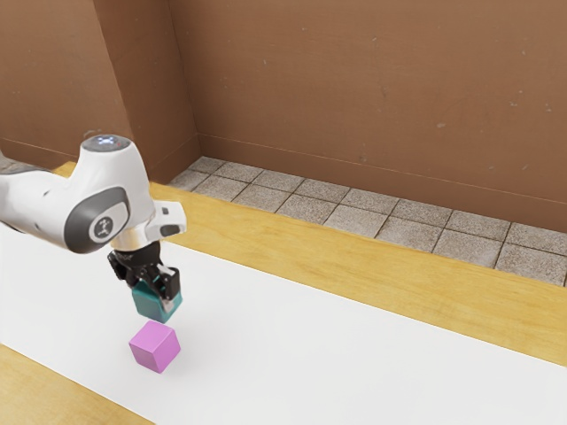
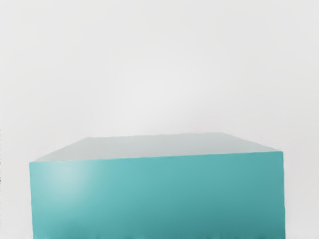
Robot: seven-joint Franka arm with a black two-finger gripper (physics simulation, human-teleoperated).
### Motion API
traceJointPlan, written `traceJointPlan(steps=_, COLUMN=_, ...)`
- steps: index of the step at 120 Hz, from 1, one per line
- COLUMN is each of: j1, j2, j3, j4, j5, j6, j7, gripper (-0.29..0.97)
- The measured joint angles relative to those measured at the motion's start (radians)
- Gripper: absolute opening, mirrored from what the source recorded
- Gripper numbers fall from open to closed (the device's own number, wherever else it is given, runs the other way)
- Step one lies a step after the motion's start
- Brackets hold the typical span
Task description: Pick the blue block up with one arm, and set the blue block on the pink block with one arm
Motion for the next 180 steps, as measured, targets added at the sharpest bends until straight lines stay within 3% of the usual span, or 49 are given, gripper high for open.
traceJointPlan(steps=19, j1=-0.007, j2=-0.047, j3=0.045, j4=-0.054, j5=-0.129, j6=0.0, j7=0.052, gripper=0.38)
traceJointPlan(steps=36, j1=-0.015, j2=-0.045, j3=0.085, j4=-0.081, j5=-0.175, j6=0.002, j7=0.117, gripper=0.39)
traceJointPlan(steps=74, j1=-0.031, j2=-0.047, j3=0.114, j4=-0.112, j5=-0.119, j6=0.006, j7=0.27, gripper=0.38)
traceJointPlan(steps=108, j1=-0.036, j2=-0.032, j3=0.114, j4=-0.106, j5=-0.145, j6=0.018, j7=0.344, gripper=0.37)
traceJointPlan(steps=154, j1=-0.025, j2=-0.026, j3=0.095, j4=-0.104, j5=-0.142, j6=0.049, j7=0.284, gripper=0.36)
traceJointPlan(steps=180, j1=-0.023, j2=-0.037, j3=0.076, j4=-0.11, j5=-0.091, j6=0.057, j7=0.205, gripper=0.36)
